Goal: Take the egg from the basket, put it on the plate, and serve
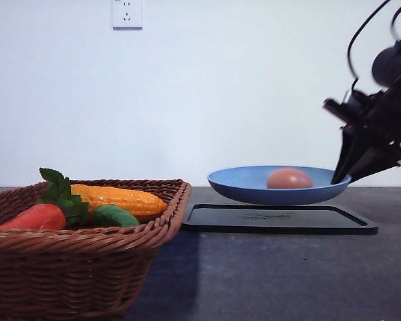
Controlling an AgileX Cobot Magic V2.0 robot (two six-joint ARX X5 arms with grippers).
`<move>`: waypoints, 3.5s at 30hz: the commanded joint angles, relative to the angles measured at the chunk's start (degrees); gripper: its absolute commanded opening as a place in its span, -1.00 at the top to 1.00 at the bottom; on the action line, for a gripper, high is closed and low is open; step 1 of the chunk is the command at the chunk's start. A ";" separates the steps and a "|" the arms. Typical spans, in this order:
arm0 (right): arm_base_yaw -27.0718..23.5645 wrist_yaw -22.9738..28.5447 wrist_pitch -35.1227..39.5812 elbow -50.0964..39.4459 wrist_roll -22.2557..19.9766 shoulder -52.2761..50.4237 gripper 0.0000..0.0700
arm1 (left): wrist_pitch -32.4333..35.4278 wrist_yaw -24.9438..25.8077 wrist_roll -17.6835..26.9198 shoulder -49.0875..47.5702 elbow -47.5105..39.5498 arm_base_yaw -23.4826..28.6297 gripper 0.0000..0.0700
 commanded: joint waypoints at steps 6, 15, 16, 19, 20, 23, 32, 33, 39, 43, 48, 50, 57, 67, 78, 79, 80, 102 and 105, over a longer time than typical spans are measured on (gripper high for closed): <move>0.17 -0.69 -2.40 10.47 2.22 10.01 1.00 | 0.26 -0.37 -0.77 0.54 1.01 -0.48 -0.27; 0.25 0.32 -5.71 12.79 0.97 13.13 1.00 | 0.32 -0.37 -1.69 0.66 1.01 -0.48 -0.27; 0.27 1.02 -5.86 12.79 0.86 13.13 1.00 | 0.37 -0.37 -1.69 0.77 1.01 -0.48 -0.27; 0.33 2.45 -6.74 12.79 0.60 13.13 1.00 | 0.44 -0.37 -1.69 1.19 1.01 -0.48 -0.27; 0.33 2.43 -7.01 12.79 0.59 13.13 0.98 | 0.44 -0.39 -1.68 1.31 1.01 -0.46 -0.27; 0.33 2.35 -7.21 12.83 0.10 13.12 0.71 | 0.46 -0.39 -1.67 1.85 1.01 -0.46 -0.27; 0.13 2.40 -15.13 17.48 -4.71 12.18 0.28 | 0.52 -0.81 -0.52 4.14 1.01 -0.29 -0.26; 0.03 2.40 -16.28 18.31 -5.20 11.64 0.28 | 0.53 -0.81 -0.32 4.52 1.01 -0.13 -0.26; -0.32 2.89 -22.51 21.31 -6.84 5.10 0.28 | 0.64 -0.81 1.57 7.70 1.01 1.33 -0.07; 0.13 4.88 -26.48 21.29 -7.87 -1.14 0.47 | 1.11 -0.81 4.38 10.46 1.01 3.26 0.28; 4.88 12.07 -28.60 19.45 -11.76 -10.82 0.97 | 0.68 -0.79 11.00 14.66 1.00 6.34 0.92; 7.52 15.85 -29.65 18.33 -12.64 -14.55 1.00 | 0.20 -0.76 12.33 16.32 0.98 8.52 1.00; 18.11 26.62 -26.44 9.45 -12.88 -27.75 1.00 | -2.06 5.65 12.44 18.82 -0.02 19.59 1.00; 25.90 35.78 -5.35 -16.17 -12.75 -47.29 1.00 | 9.23 14.36 9.13 9.87 -14.82 28.57 1.00; 26.12 35.74 20.54 -44.19 -7.00 -62.00 1.00 | 26.78 16.34 -1.74 -9.41 -40.02 26.53 1.00; 26.12 35.74 22.79 -45.92 -6.32 -62.46 1.00 | 27.80 16.37 -2.51 -10.85 -41.60 26.24 1.00; 26.12 35.74 24.69 -47.29 -6.05 -62.59 1.00 | 28.71 16.40 -3.25 -11.87 -42.69 26.01 1.00; 26.05 35.78 28.33 -49.64 -5.52 -62.27 1.00 | 29.64 16.39 -7.70 -12.94 -43.71 25.70 1.00; 26.05 35.78 28.33 -49.64 -5.52 -62.27 1.00 | 29.63 16.39 -7.61 -12.97 -43.71 25.71 1.00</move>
